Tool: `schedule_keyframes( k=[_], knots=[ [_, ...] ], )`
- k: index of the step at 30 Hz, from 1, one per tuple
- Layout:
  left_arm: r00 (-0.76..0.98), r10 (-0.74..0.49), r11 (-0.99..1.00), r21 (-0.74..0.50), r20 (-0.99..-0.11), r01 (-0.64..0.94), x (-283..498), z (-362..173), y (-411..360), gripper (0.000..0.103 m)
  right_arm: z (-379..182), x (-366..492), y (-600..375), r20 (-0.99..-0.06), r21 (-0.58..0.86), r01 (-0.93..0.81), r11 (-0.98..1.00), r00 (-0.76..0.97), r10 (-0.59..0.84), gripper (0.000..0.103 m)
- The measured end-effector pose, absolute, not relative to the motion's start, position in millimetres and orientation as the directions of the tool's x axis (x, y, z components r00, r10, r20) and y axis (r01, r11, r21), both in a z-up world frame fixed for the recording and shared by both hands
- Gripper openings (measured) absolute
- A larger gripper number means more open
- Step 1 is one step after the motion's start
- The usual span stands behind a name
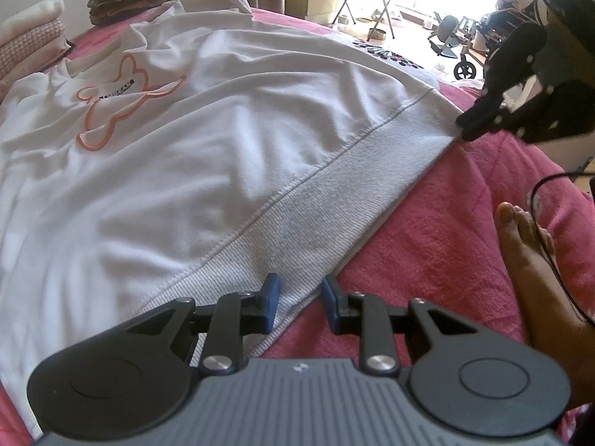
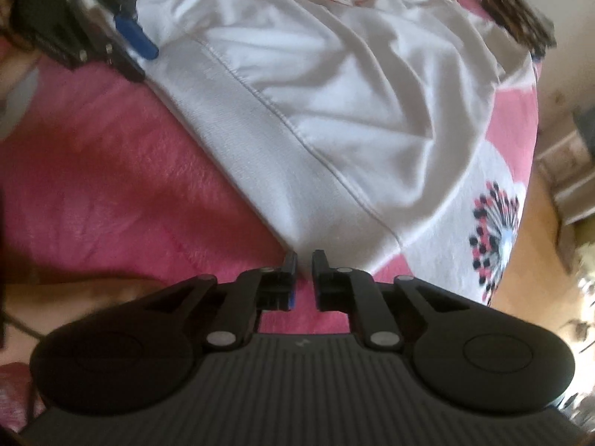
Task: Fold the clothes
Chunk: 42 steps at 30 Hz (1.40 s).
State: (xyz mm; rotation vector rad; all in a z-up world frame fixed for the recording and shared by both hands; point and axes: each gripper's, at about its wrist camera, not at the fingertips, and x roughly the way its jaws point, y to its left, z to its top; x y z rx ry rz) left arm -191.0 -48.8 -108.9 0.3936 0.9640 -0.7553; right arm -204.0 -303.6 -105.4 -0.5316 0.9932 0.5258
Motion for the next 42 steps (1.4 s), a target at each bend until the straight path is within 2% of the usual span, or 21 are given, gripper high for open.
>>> schedule_keyframes(
  k=[4, 8, 13, 16, 24, 27, 28, 31, 32, 35, 37, 40, 42],
  knots=[
    [0.376, -0.39, 0.632, 0.053, -0.841, 0.773, -188, -86, -42, 0.031, -81, -195, -324, -0.868, -0.048, -0.577, 0.816, 0.428, 0.252, 0.015],
    [0.386, -0.405, 0.632, 0.051, -0.829, 0.773, -166, -61, -34, 0.034, -60, -171, -340, -0.833, 0.075, -0.514, 0.855, 0.439, 0.337, 0.018],
    [0.375, -0.376, 0.645, 0.051, -0.847, 0.762, -132, -61, -50, 0.034, -65, -93, -332, -0.848, 0.154, -0.389, 0.908, 0.419, 0.323, 0.018],
    [0.35, -0.374, 0.615, 0.054, -0.859, 0.787, -129, -76, -65, 0.034, -76, -44, -326, -0.883, 0.181, -0.295, 0.938, 0.372, 0.287, 0.018],
    [0.283, -0.406, 0.588, -0.011, -0.869, 0.809, -137, -108, -64, 0.034, -114, 45, -298, -0.895, 0.147, -0.316, 0.937, 0.361, 0.262, 0.018],
    [0.263, -0.433, 0.625, -0.076, -0.862, 0.777, -133, -110, -55, 0.034, -129, 79, -287, -0.899, 0.135, -0.324, 0.936, 0.357, 0.253, 0.011],
    [0.262, -0.438, 0.628, -0.084, -0.86, 0.774, -134, -111, -53, 0.034, -127, 93, -297, -0.884, 0.148, -0.253, 0.956, 0.399, 0.243, 0.006],
    [0.254, -0.451, 0.629, -0.103, -0.855, 0.77, -134, -112, -50, 0.036, -114, 118, -318, -0.84, 0.152, -0.12, 0.981, 0.507, 0.192, 0.007],
    [0.249, -0.457, 0.633, -0.116, -0.854, 0.765, -133, -111, -49, 0.036, -108, 123, -323, -0.825, 0.147, -0.091, 0.985, 0.538, 0.172, 0.011],
    [0.23, -0.48, 0.651, -0.167, -0.847, 0.741, -129, -109, -45, 0.038, -90, 109, -318, -0.8, 0.316, -0.183, 0.931, 0.477, 0.365, 0.013],
    [0.216, -0.497, 0.661, -0.206, -0.84, 0.722, -127, -109, -40, 0.038, -94, 91, -298, -0.798, 0.441, -0.283, 0.852, 0.31, 0.517, 0.016],
    [0.204, -0.516, 0.67, -0.244, -0.832, 0.701, -125, -111, -35, 0.038, -118, 71, -253, -0.849, 0.384, -0.423, 0.821, 0.187, 0.494, 0.016],
    [0.204, -0.524, 0.668, -0.249, -0.827, 0.701, -125, -112, -34, 0.039, -138, 92, -245, -0.859, 0.338, -0.411, 0.847, 0.233, 0.456, 0.012]
  ],
)
